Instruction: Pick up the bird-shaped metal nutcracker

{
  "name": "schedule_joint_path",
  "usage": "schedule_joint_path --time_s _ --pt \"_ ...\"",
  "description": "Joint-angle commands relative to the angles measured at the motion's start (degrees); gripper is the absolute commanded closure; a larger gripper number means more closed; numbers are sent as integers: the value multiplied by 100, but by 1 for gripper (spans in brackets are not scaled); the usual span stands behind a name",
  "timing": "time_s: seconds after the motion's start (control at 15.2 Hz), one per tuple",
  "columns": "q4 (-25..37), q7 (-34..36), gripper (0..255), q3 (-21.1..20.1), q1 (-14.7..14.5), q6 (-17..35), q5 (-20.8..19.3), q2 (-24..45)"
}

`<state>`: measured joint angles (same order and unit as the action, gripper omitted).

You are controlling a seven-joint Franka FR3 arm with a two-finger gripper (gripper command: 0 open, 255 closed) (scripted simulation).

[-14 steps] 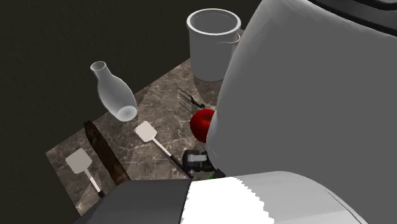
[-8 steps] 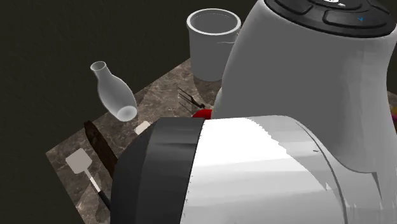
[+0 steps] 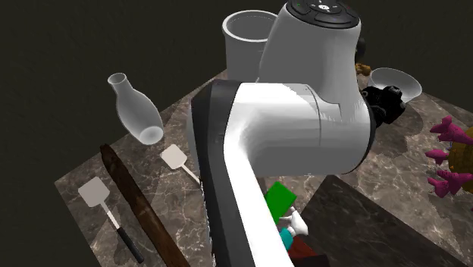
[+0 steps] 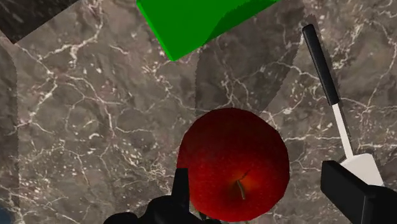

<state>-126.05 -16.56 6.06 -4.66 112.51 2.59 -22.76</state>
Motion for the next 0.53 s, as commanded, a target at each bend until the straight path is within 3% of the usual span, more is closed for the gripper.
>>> schedule_joint_path --time_s 0.0,0.46 --pt "301 -349 0 88 -83 168 76 483" --pt "1451 -1497 0 231 -265 511 466 2062"
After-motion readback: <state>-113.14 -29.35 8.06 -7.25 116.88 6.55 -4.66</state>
